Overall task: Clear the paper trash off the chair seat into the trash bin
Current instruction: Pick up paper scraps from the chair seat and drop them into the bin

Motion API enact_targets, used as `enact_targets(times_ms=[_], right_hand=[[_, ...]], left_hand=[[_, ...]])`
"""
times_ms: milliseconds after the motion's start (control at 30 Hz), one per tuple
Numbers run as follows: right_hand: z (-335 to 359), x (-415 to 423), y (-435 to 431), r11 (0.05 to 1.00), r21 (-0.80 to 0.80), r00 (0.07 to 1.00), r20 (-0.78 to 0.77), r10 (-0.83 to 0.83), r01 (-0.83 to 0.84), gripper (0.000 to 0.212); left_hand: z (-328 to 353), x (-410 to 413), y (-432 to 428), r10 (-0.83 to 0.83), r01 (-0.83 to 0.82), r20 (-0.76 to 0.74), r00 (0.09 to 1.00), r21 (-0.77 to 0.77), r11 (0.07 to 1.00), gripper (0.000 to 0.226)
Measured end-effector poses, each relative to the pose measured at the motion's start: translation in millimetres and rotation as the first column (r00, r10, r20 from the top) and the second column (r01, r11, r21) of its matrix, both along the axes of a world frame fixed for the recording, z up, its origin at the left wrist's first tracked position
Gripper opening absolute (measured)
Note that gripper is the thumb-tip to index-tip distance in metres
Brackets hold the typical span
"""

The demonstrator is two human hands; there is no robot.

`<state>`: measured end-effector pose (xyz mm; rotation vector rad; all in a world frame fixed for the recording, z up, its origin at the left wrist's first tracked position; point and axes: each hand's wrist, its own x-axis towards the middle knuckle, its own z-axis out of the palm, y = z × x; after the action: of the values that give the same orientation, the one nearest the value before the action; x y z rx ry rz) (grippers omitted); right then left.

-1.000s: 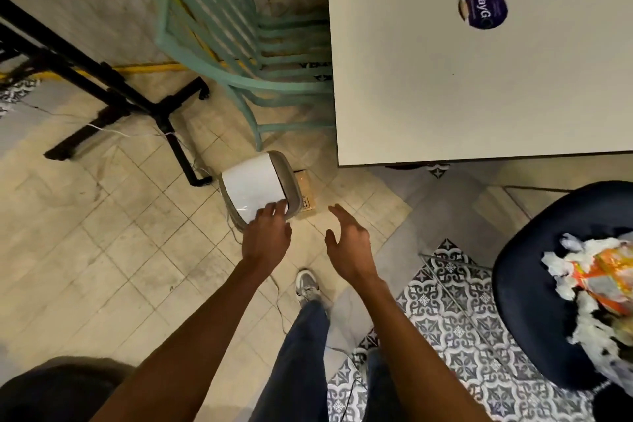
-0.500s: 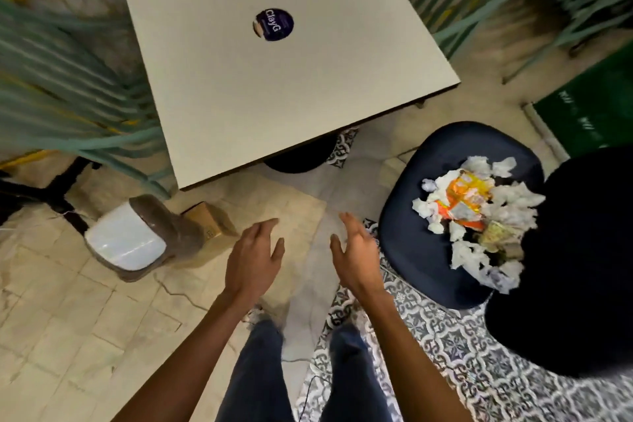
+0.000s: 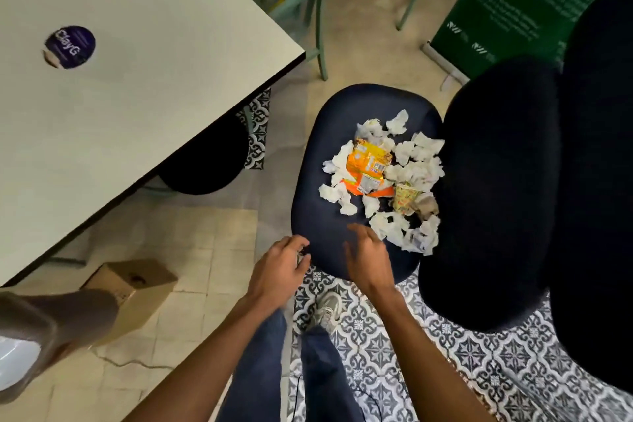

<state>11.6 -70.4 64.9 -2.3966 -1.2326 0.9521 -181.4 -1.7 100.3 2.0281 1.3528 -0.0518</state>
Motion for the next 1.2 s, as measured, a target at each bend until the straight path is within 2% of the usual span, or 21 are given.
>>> enact_targets(times_ms=[267,367,467,633,767,1033,1200], right_hand=[[-70.9,30.9,27.2,0.997,-0.074,1.000,0.019,0.003,-0.001,0.042],[-96.7,35.3,40.4,0.996,-0.085,1.000,0.020,0.020,-0.018,0.039],[-125.1,39.8,58.0,0.994,-0.098,0.998,0.046,0.044,-0.039,0.047],[-159.9,40.4,85.6,0.990,-0.127,0.994,0.090,0.067,-0.056,0.059],[-180.0,38.7,98.4,0.992,-0.126,0.996,0.082,0.042,-0.032,0.062],[-199.4,30.9,80.6,0.982,-0.174,0.983,0.156,0.100,-0.072,0.043],[-187.6,27.6,65.8,0.983,-0.167,0.996,0.052,-0.073,0.080,0.035]], left_hand=[[-79.3,50.4,42.1,-0.114,0.109,-0.064,0.991,-0.067,0.992,0.026],[-108.0,62.4,62.6,-0.153,0.142,-0.113,0.982,-0.102,0.985,0.032],[-139.3,78.4,83.2,-0.163,0.149,-0.140,0.977,-0.106,0.983,0.044],[-181.9,106.2,103.4,-0.096,0.093,-0.091,0.991,-0.040,0.995,0.052],[-210.8,127.4,116.8,-0.125,0.123,-0.056,0.991,-0.026,0.992,0.058],[-238.7,122.6,123.5,-0.196,0.190,-0.107,0.975,-0.064,0.980,0.021],[-220.9,102.3,116.3,-0.111,0.106,-0.059,0.992,-0.091,0.990,0.013]])
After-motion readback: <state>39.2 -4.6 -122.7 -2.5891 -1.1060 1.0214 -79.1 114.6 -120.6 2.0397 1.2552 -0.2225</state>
